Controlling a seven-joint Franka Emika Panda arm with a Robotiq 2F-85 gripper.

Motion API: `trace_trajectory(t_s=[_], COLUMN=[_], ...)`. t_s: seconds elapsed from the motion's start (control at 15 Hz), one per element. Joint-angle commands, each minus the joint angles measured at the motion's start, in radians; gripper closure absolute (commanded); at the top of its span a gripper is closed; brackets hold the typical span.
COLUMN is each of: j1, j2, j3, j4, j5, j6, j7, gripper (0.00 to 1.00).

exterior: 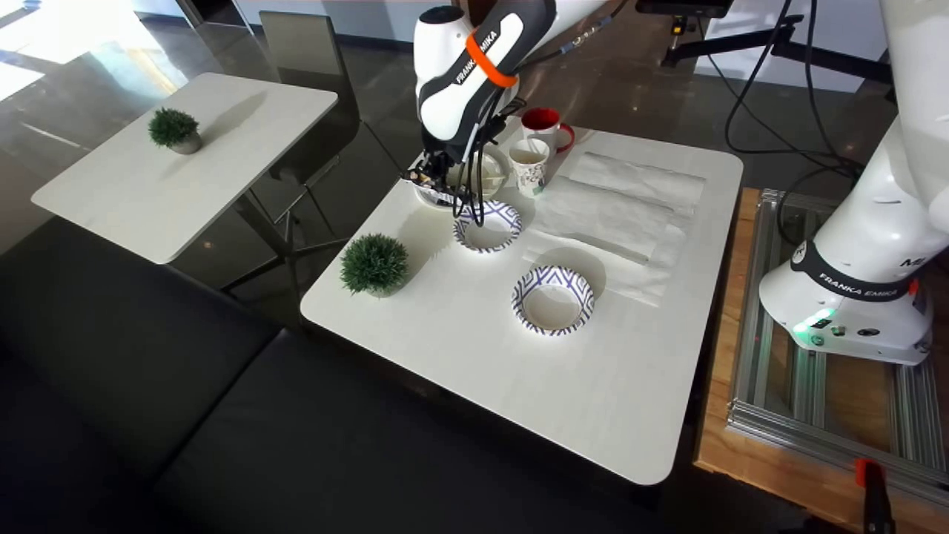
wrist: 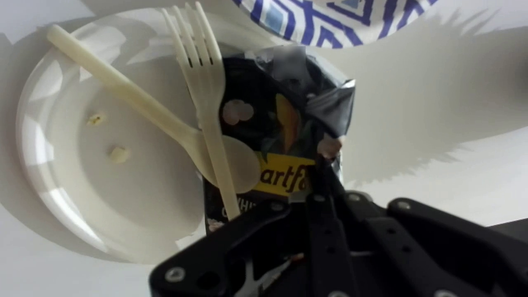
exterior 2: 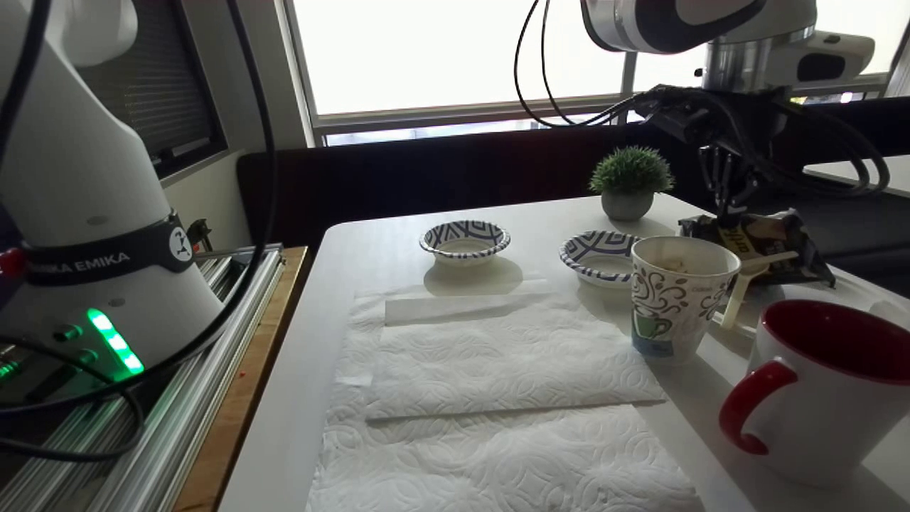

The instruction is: Put the black packet on the table.

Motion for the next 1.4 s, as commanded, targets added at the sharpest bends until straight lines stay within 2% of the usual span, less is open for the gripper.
trace_trajectory(t_s=[0.0, 0.13, 0.53, 1.0, 1.33], j1=[0.067, 0.093, 0.095, 0.049, -0.013], j2=[-0.056, -0.062, -0.072, -0.07, -0.08], j3=[-0.048, -0.07, -0.073, -0.029, 0.048], j4=[-0.04, -0.038, -0.028, -0.015, -0.019], j5=[-0.101, -0.153, -0.199, -0.173, -0.117], j6=[-0.014, -0.014, -0.023, 0.002, -0.005], j7=[0.054, 0.072, 0.062, -0.018, -0.116], gripper=[1.0, 1.0, 1.0, 1.0, 1.0])
